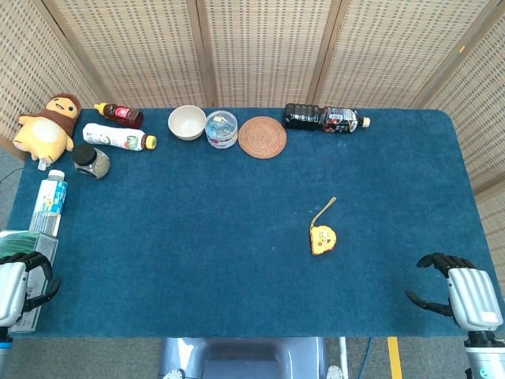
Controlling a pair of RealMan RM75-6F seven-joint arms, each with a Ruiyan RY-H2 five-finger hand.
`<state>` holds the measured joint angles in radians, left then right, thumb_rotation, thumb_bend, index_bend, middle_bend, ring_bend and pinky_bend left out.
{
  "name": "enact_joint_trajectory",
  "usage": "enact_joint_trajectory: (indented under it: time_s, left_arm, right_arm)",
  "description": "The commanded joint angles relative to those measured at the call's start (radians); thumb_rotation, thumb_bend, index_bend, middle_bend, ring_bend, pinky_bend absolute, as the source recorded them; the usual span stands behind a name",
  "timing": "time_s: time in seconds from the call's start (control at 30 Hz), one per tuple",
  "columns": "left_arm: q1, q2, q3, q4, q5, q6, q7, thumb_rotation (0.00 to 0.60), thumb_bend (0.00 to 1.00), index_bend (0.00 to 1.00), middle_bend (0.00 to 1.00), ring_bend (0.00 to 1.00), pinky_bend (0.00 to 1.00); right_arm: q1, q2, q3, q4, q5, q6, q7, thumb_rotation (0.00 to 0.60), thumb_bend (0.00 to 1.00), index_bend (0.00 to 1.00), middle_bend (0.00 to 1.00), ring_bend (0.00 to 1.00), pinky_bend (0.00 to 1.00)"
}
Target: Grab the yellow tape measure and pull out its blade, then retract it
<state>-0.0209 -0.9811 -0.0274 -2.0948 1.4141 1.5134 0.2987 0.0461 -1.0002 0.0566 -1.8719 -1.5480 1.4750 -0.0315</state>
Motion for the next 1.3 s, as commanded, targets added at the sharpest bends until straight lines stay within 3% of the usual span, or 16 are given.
enact_joint_trajectory:
  time_s: [0.03,0.2,0.23,0.47,0.73,1.3]
  left_arm:
    - [-0.005,0.007,-0.003,-0.006,0.000,-0.004,0.005,0.600,0.27,0.64,0.52,0.40,0.37]
    - [-0.019,0.027,-0.010,-0.023,-0.002,-0.017,0.017,0.600,0.27,0.64,0.52,0.40,0.37]
    - [-0.022,0.030,-0.012,-0.026,-0.002,-0.018,0.018,0.600,0.27,0.64,0.52,0.40,0.37]
    - [-0.058,0.069,-0.032,-0.063,-0.016,-0.050,0.053,0.600,0.27,0.64,0.52,0.40,0.37]
    - [-0.099,0.065,-0.049,-0.078,-0.064,-0.090,0.098,0.600,0.27,0.64,0.52,0.40,0.37]
    - [-0.132,0.047,-0.056,-0.068,-0.123,-0.100,0.134,0.600,0.27,0.64,0.52,0.40,0.37]
  right_arm:
    - [0.040,0.022,0.013,0.001,-0.003,-0.050,0.041,0.506,0.17,0.40,0.44,0.42,0.38]
    - [0.109,0.048,0.034,0.008,0.004,-0.142,0.090,0.501,0.18,0.36,0.40,0.39,0.37]
    - [0.120,0.049,0.037,0.009,0.005,-0.154,0.095,0.479,0.18,0.36,0.39,0.38,0.37]
    - [0.288,0.017,0.073,0.057,-0.008,-0.357,0.176,0.159,0.22,0.34,0.35,0.31,0.33]
    - [0.432,-0.055,0.100,0.121,-0.002,-0.502,0.222,0.015,0.23,0.34,0.34,0.28,0.30]
    - [0.643,-0.233,0.097,0.270,0.012,-0.687,0.273,0.000,0.23,0.34,0.34,0.28,0.29]
